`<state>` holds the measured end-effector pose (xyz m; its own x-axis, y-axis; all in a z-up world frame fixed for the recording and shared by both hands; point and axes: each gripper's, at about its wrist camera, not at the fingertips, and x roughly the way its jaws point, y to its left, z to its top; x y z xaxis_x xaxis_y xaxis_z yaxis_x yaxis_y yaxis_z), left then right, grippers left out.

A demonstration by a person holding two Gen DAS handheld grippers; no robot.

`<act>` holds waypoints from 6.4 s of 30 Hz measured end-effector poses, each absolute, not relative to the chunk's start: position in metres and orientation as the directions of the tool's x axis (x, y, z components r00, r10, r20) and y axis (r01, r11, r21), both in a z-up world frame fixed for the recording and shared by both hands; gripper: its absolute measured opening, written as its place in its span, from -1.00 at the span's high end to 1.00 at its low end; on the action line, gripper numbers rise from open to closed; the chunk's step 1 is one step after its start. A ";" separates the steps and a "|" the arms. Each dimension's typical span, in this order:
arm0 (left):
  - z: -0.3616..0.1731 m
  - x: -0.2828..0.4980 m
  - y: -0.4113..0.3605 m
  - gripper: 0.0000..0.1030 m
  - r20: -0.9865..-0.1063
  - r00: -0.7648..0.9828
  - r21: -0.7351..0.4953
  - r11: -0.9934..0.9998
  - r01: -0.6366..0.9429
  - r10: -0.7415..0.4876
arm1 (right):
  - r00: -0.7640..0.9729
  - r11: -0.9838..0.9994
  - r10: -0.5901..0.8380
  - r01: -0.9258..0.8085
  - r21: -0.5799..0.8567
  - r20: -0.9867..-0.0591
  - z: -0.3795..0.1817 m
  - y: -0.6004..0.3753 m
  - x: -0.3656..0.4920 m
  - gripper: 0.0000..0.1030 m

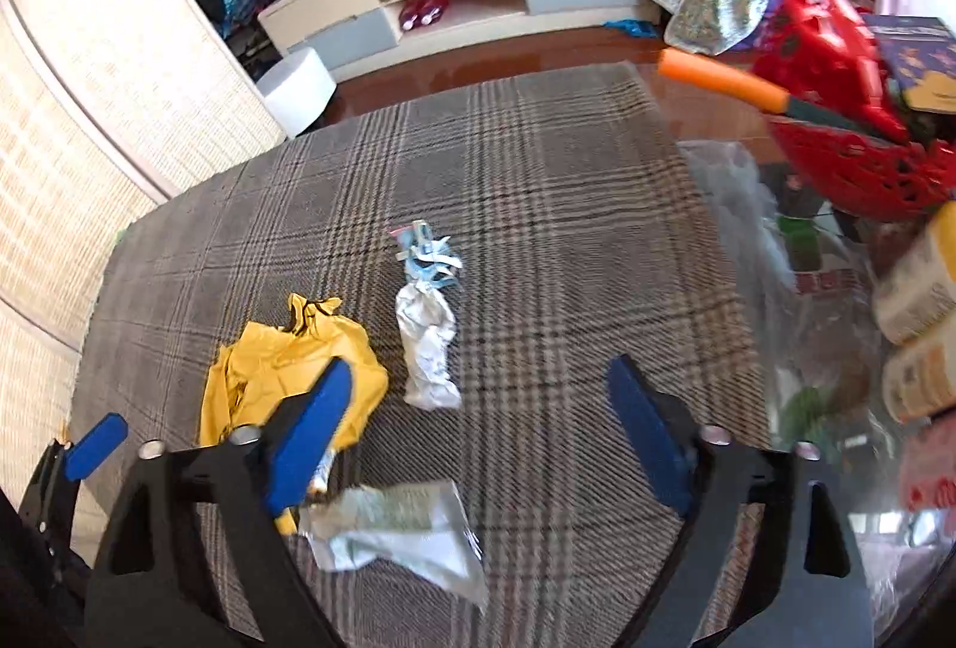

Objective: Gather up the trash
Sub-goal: 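Grasp the yellow snack bag with the left gripper while the right gripper grasps the foil wad, then carry both items over the bin and open both grippers to drop them, then raise both open grippers back over the table, then grasp the white-green wrapper with the left gripper while the right gripper grasps the blue-white wrapper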

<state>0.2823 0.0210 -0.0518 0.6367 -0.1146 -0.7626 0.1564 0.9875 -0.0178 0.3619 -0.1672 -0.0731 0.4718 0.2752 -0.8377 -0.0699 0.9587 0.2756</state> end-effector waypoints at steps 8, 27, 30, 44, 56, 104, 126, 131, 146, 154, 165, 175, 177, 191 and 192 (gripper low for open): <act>-0.069 0.300 0.014 -0.84 -0.777 0.618 -0.015 0.984 0.177 -0.123 | 0.389 0.942 0.334 -0.124 0.311 -0.859 -0.102 -0.139 0.389 0.28; -0.098 0.336 -0.009 -0.41 -0.796 0.588 -0.021 0.977 0.214 -0.146 | 0.441 0.964 0.264 -0.142 0.224 -0.858 -0.097 -0.171 0.381 0.93; -0.096 0.330 -0.007 -0.33 -0.799 0.583 -0.019 0.976 0.217 -0.145 | 0.451 0.963 0.269 -0.144 0.229 -0.851 -0.090 -0.178 0.374 0.93; 0.022 0.227 -0.001 -0.30 -0.710 0.687 -0.039 0.983 0.178 -0.153 | 0.577 0.966 0.249 -0.201 0.161 -0.778 0.014 -0.173 0.270 0.93; 0.059 0.075 -0.008 -0.31 -0.671 0.723 -0.050 0.983 0.174 -0.162 | 0.615 0.958 0.268 -0.251 0.138 -0.742 0.048 -0.170 0.116 0.93; -0.267 0.044 -0.026 -0.41 -0.924 0.278 -0.222 0.960 0.174 -0.264 | 0.274 0.955 0.295 -0.111 0.275 -0.915 -0.243 -0.167 0.065 0.86; -0.187 -0.001 -0.003 -0.84 -0.873 0.433 -0.169 0.972 0.160 -0.223 | 0.422 0.971 0.238 -0.090 0.221 -0.875 -0.172 -0.183 0.034 -0.93; -0.171 -0.014 0.005 -0.84 -0.860 0.460 -0.172 0.974 0.151 -0.223 | 0.439 0.966 0.258 -0.092 0.242 -0.861 -0.156 -0.183 0.018 -0.93; -0.115 0.018 0.014 -0.84 -0.820 0.533 -0.155 0.977 0.145 -0.210 | 0.493 0.960 0.268 -0.062 0.273 -0.828 -0.107 -0.208 0.040 -0.93; -0.089 0.082 0.005 -0.84 -0.800 0.559 -0.144 0.974 0.174 -0.218 | 0.478 0.952 0.279 -0.024 0.305 -0.833 -0.094 -0.227 0.104 -0.93; -0.092 0.206 -0.016 -0.70 -0.798 0.548 -0.116 0.957 0.267 -0.250 | 0.502 0.963 0.253 -0.046 0.267 -0.827 -0.066 -0.206 0.249 -0.93; -0.119 0.262 -0.035 -0.70 -0.822 0.521 -0.071 0.949 0.306 -0.230 | 0.483 0.958 0.279 -0.079 0.276 -0.830 -0.070 -0.182 0.342 -0.88; -0.127 0.269 -0.036 -0.56 -0.829 0.511 -0.071 0.948 0.310 -0.229 | 0.480 0.958 0.278 -0.070 0.279 -0.832 -0.072 -0.181 0.356 -0.82; -0.137 0.304 -0.026 0.36 -0.803 0.538 -0.084 0.942 0.323 -0.257 | 0.443 0.953 0.300 -0.092 0.290 -0.845 -0.117 -0.144 0.449 -0.13; -0.137 0.305 -0.025 0.36 -0.801 0.539 -0.086 0.941 0.327 -0.261 | 0.439 0.953 0.298 -0.091 0.288 -0.848 -0.121 -0.143 0.453 0.04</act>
<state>0.3053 -0.0252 -0.1372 0.5388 -0.2608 -0.8011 0.3269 0.9411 -0.0865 0.4533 -0.1431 -0.1207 0.4392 0.2976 -0.8477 -0.0911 0.9534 0.2876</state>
